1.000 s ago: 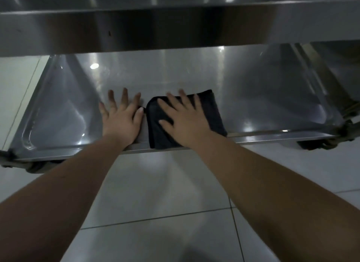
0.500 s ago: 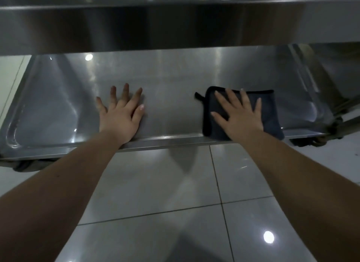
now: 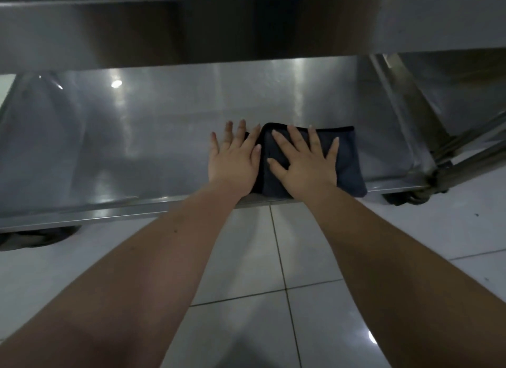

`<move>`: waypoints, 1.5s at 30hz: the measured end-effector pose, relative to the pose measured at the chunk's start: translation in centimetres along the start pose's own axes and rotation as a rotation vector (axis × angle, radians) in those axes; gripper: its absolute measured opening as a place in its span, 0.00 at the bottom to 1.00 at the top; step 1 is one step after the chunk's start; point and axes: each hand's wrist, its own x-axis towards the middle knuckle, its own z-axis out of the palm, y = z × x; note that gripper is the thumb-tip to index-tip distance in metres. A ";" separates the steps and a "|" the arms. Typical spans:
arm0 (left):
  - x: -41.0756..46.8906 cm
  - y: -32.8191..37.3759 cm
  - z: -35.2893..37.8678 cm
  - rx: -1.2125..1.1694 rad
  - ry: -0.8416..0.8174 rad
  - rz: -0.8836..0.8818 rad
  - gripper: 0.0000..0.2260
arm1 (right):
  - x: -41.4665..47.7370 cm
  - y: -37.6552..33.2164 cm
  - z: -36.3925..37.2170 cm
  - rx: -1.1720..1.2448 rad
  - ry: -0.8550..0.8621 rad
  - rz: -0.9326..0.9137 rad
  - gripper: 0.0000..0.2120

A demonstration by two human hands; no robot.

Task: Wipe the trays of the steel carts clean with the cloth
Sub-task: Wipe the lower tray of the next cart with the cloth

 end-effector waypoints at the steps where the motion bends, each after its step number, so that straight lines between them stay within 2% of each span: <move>1: 0.0 -0.1 0.0 0.006 -0.004 0.006 0.23 | 0.1 0.5 -0.1 0.003 -0.004 0.004 0.34; 9: 0.1 -0.3 0.3 0.045 -0.018 0.016 0.25 | 0.6 13.2 -1.6 0.021 -0.045 0.161 0.31; 14: 0.3 -0.7 0.8 0.058 -0.003 0.024 0.25 | 0.2 12.8 -1.4 0.024 -0.048 0.212 0.30; 20: 0.1 -0.8 0.1 -0.151 0.066 0.017 0.24 | -2.4 2.2 -0.5 -0.018 -0.080 -0.118 0.29; 22: -0.2 -0.8 -0.4 -0.215 0.101 0.013 0.23 | -2.6 -0.1 -0.3 -0.022 -0.103 -0.162 0.29; 24: -0.6 -0.6 -1.0 -0.248 0.142 0.017 0.23 | -2.4 0.2 -1.1 0.064 -0.115 -0.199 0.29; 27: -1.7 0.1 -2.1 -0.232 0.147 0.133 0.22 | -3.4 3.8 -2.6 0.251 -0.122 -0.390 0.35; 30: -3.6 1.7 -2.6 -0.257 0.057 0.310 0.25 | -5.6 8.9 -2.7 -0.044 -0.150 -0.524 0.43; 32: -5.2 3.1 -2.2 -0.201 -0.050 0.398 0.30 | -6.5 10.9 -2.3 -0.126 -0.128 -0.495 0.36; 34: -6.4 4.3 -1.4 -0.064 -0.132 0.428 0.36 | -6.5 11.4 -2.5 -0.047 -0.096 -0.454 0.30; 36: -6.5 5.2 -1.1 -0.012 -0.132 0.400 0.37 | -6.1 10.9 -3.1 0.058 -0.089 -0.389 0.29; 39: -6.1 6.1 -2.3 -0.063 -0.060 0.315 0.27 | -6.2 9.8 -4.5 0.217 0.010 -0.245 0.27; 41: -6.2 6.4 -4.5 -0.115 0.011 0.278 0.22 | -7.0 9.0 -6.0 0.233 0.056 -0.237 0.25; 45: -8.0 7.2 -9.9 -0.206 0.173 0.399 0.19 | -9.0 9.1 -9.7 0.285 0.107 -0.254 0.17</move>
